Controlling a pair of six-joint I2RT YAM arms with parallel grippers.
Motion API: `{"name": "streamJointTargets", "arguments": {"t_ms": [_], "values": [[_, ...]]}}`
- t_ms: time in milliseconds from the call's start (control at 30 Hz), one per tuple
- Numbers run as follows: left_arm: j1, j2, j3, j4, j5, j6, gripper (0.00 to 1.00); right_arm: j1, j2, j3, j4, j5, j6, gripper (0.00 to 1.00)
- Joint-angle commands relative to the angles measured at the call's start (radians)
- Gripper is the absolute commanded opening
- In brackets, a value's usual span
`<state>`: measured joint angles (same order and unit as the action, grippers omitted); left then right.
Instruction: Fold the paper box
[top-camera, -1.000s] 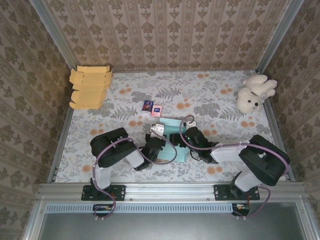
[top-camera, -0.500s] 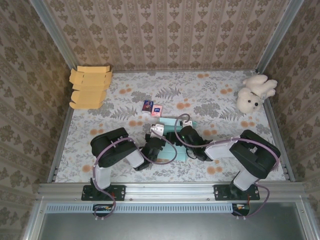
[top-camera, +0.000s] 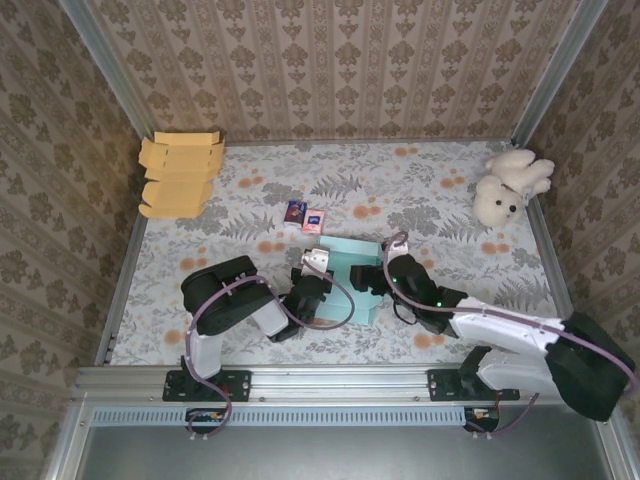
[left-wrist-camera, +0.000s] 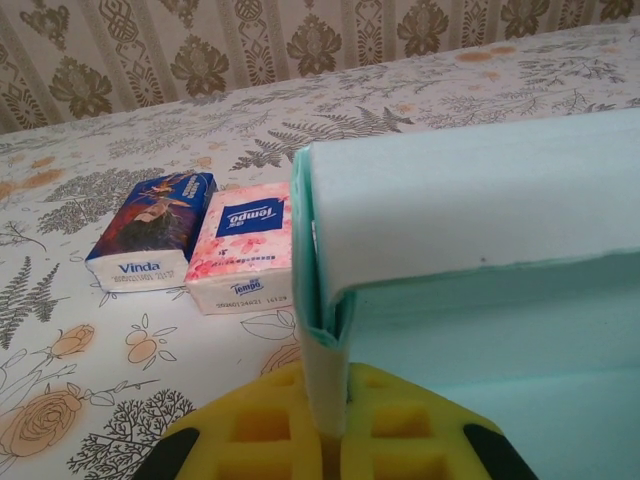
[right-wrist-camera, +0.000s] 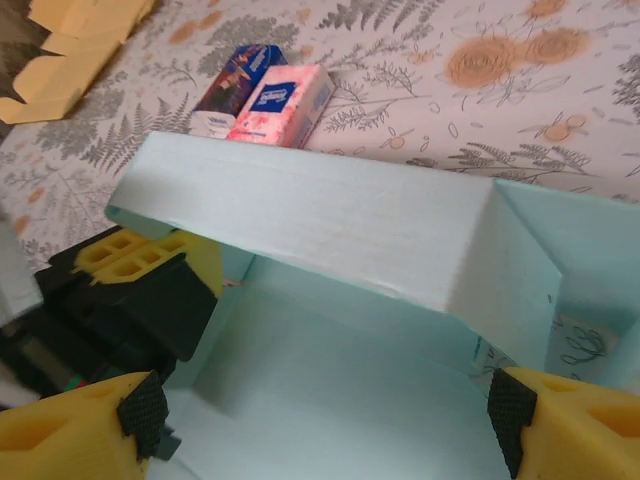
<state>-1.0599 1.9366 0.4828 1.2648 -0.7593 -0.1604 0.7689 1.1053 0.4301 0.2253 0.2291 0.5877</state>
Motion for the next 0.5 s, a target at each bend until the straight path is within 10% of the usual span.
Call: {"name": "streamJointTargets", "arguments": {"t_ms": [0, 267, 467], "values": [[-0.006, 0.005, 0.008, -0.013, -0.001, 0.036, 0.0, 0.005, -0.121, -0.032, -0.146, 0.042, -0.042, 0.86], [-0.005, -0.01, -0.012, 0.004, 0.012, 0.054, 0.0, -0.037, -0.337, -0.112, -0.311, 0.409, -0.012, 0.82], [-0.005, -0.008, -0.019, 0.011, 0.021, 0.053, 0.0, -0.165, -0.272, -0.174, -0.206, 0.299, 0.002, 0.8]]}}
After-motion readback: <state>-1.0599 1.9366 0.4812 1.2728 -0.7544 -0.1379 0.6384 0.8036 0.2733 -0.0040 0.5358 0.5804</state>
